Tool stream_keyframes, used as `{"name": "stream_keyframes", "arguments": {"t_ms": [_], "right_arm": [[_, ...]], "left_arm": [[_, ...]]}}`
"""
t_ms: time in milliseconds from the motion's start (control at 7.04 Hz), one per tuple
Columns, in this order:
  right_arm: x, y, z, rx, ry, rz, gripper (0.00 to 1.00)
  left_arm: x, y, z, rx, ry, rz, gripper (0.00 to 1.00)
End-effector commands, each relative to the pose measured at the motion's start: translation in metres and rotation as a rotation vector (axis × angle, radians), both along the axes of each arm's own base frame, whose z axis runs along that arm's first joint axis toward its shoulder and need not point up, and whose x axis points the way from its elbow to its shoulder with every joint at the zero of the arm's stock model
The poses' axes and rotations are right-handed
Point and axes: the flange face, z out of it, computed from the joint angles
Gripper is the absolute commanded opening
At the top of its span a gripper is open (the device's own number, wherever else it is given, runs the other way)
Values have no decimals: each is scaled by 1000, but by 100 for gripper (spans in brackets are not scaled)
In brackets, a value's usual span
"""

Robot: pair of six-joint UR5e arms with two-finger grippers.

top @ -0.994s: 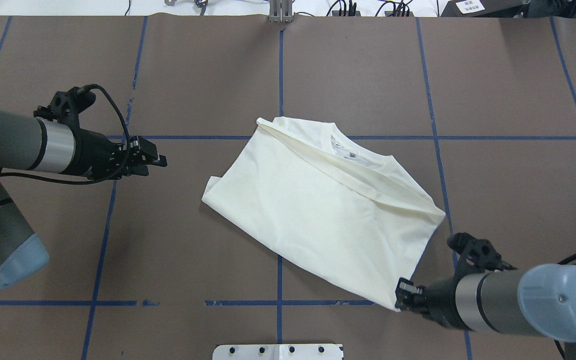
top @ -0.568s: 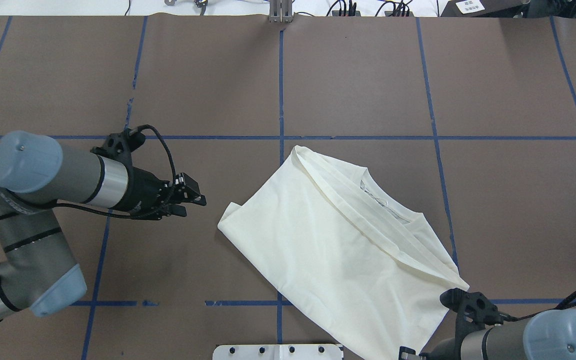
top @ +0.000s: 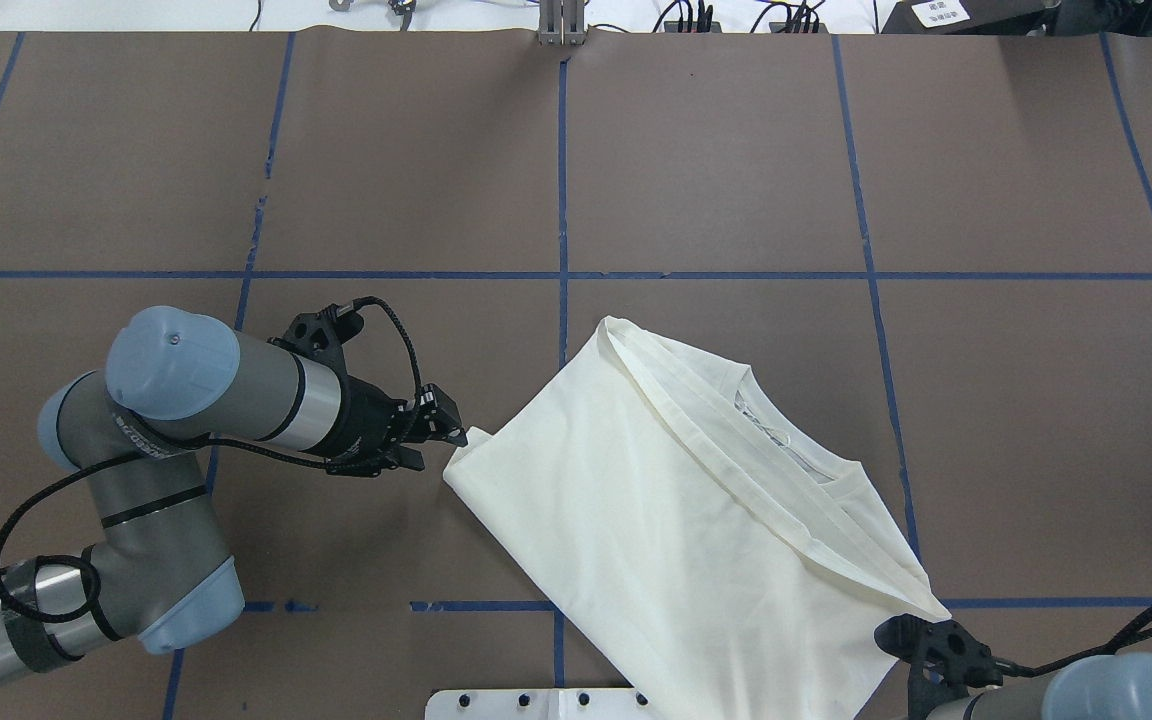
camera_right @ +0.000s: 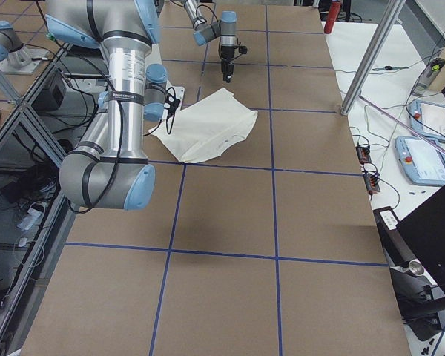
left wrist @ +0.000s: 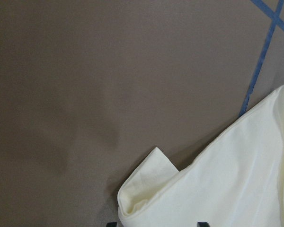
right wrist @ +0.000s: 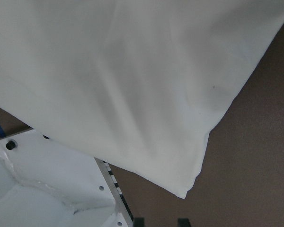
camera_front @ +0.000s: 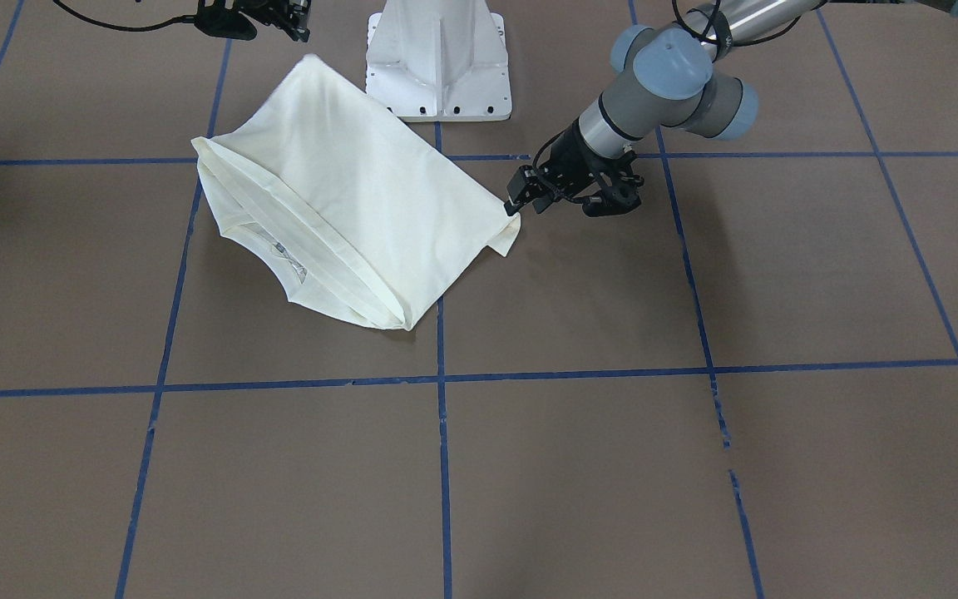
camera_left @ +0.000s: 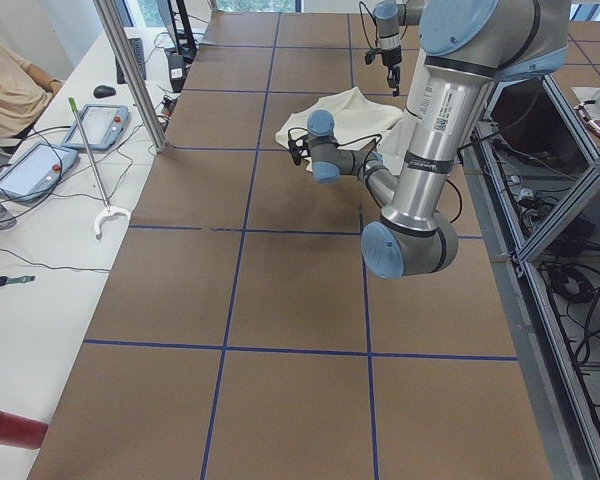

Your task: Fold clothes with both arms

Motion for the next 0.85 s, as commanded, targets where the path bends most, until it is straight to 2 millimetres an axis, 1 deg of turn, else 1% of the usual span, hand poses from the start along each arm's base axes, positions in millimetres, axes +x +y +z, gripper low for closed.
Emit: {"name": "stream_keyframes", "arguments": {"t_ms": [0,142,284,426,568,710], "right_arm": [[23,-67,-6,4,-16,169,100],[40,-105,-14,4,-36,260,100],[36,-116,-11,9,-29,270,100],[26,-127,-4,18,-15,283,100],[26,-130,-1,22,-10,289,100],[29,-132,-3,23,-15,296,100]], "left_arm": [[20,8,9,-14,-22,20,60],[24,13,11,-15,-25,31,57],[26,15,10,-16,-25,35,57],[30,22,10,-16,-25,48,45],[31,22,12,-16,-28,48,10],[32,22,16,-11,-33,49,0]]}}
